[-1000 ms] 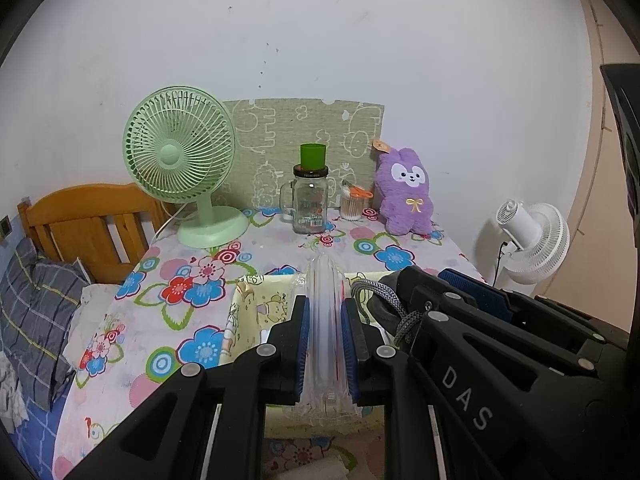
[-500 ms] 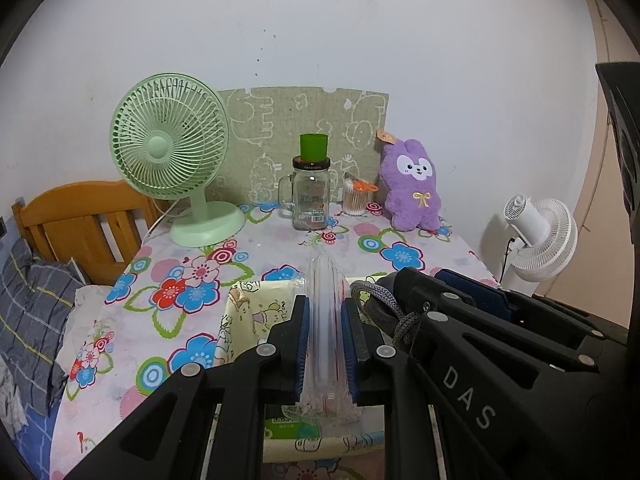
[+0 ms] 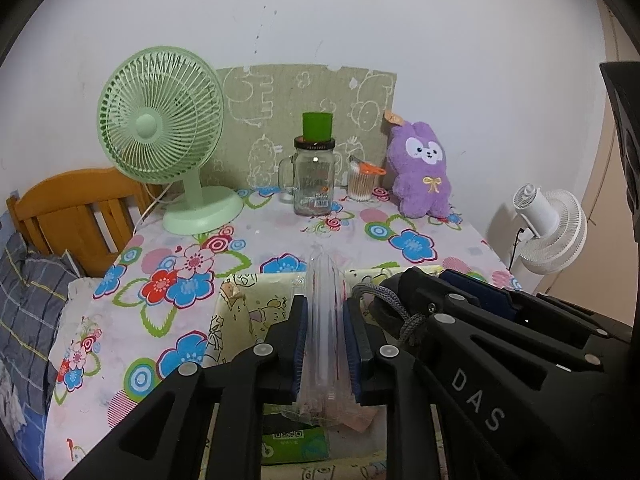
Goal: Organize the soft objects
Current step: 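Lower straw bundle into basket with left tool while right tool drops knit item in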
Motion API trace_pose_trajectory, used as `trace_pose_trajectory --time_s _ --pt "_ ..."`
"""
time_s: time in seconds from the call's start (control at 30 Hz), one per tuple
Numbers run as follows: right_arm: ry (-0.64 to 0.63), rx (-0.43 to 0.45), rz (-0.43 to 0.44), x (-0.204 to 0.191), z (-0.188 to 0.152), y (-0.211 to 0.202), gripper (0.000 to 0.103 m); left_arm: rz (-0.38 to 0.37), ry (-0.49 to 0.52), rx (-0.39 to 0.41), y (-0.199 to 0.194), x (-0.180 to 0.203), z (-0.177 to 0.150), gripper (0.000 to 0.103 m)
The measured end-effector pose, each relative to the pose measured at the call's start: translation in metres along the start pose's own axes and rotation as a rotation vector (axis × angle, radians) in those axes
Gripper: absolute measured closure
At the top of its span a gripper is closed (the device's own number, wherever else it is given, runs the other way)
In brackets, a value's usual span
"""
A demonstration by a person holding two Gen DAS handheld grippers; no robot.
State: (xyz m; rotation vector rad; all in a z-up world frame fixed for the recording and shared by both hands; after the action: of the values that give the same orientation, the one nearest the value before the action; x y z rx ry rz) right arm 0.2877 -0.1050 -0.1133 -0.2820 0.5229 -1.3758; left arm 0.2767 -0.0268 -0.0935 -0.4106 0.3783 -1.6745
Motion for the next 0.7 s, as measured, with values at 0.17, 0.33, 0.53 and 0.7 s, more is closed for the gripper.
trace_pose_trajectory --time_s 0.17,0.33,0.53,0.7 --pt "0.003 -0.024 -0.006 0.000 -0.005 0.013 0.076 0.024 -0.008 -0.025 0.009 -0.009 -0.006 0.072" --pt "-0.002 -0.045 -0.009 -0.001 -0.009 0.024 0.076 0.041 -0.019 -0.053 0.016 -0.016 -0.012 0.064" --pt "-0.009 -0.066 -0.015 -0.001 -0.014 0.033 0.075 0.048 -0.014 -0.067 0.017 -0.020 -0.016 0.052" --pt "-0.006 -0.072 -0.016 0.000 -0.016 0.036 0.072 0.052 -0.010 -0.068 0.015 -0.021 -0.018 0.046"
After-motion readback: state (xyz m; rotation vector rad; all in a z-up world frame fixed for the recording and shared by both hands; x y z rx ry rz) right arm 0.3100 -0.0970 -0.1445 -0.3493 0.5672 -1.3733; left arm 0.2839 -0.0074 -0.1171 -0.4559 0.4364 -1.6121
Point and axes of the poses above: each gripper's, at about its wrist camera, not at the fingertips, and y roughly the way its jaws point, x to its right, z to its top, the point moved 9 cm from there along y, roughly the way its jaws point, and after that the axes turned 9 degrees about x, right-handed, at the moved point
